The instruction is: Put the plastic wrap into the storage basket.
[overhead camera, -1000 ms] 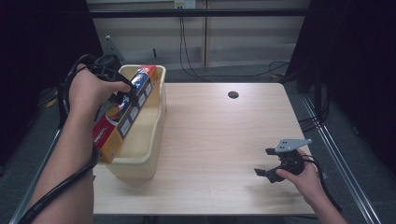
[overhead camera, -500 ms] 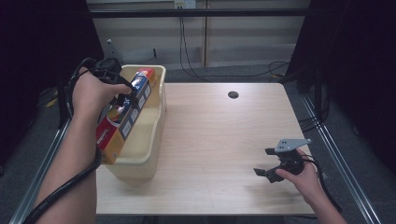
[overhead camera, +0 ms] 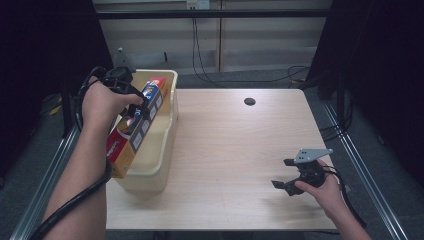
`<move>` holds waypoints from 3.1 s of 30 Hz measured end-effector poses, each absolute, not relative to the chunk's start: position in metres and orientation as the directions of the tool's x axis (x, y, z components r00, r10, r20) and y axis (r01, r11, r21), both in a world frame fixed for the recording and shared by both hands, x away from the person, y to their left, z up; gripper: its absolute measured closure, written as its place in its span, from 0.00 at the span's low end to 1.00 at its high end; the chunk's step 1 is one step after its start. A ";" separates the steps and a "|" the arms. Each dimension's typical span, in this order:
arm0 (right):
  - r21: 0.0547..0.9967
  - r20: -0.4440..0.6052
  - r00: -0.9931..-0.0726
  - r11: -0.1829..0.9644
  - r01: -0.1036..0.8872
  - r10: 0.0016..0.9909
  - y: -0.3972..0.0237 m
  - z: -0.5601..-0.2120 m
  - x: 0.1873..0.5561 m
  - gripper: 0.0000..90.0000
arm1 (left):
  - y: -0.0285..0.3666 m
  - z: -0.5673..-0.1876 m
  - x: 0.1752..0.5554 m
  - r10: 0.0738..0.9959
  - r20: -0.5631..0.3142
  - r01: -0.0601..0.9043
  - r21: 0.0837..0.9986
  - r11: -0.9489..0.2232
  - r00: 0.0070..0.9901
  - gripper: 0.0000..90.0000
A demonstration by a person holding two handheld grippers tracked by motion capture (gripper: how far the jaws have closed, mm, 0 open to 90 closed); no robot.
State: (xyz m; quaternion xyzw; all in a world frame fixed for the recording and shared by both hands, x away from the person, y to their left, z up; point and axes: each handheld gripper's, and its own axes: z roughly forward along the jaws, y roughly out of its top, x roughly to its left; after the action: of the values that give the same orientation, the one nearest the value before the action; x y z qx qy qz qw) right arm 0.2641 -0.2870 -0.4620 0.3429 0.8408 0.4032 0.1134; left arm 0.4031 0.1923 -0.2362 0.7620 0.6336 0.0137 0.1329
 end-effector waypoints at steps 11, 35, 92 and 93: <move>0.754 0.084 -0.740 0.443 0.485 0.667 -0.286 -0.462 0.264 0.06 | 0.195 -0.248 0.402 0.971 -0.154 0.967 0.208 -0.148 0.182 0.46; 0.754 0.082 -0.741 0.445 0.483 0.667 -0.285 -0.462 0.264 0.06 | 0.196 -0.270 0.403 0.971 -0.164 0.973 0.179 -0.146 0.176 0.45; 0.751 0.090 -0.744 0.446 0.488 0.662 -0.282 -0.465 0.266 0.06 | 0.199 -0.325 0.415 0.984 -0.131 0.991 0.068 -0.115 0.123 0.45; 0.751 0.093 -0.745 0.445 0.488 0.660 -0.283 -0.465 0.266 0.06 | 0.198 -0.326 0.415 0.984 -0.138 0.992 0.067 -0.109 0.117 0.45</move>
State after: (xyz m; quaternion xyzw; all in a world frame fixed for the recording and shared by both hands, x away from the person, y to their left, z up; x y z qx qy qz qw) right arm 0.2659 -0.2827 -0.4646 0.3403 0.8433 0.4020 0.1072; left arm 0.4150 0.1978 -0.3260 0.7440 0.6638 -0.0293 0.0710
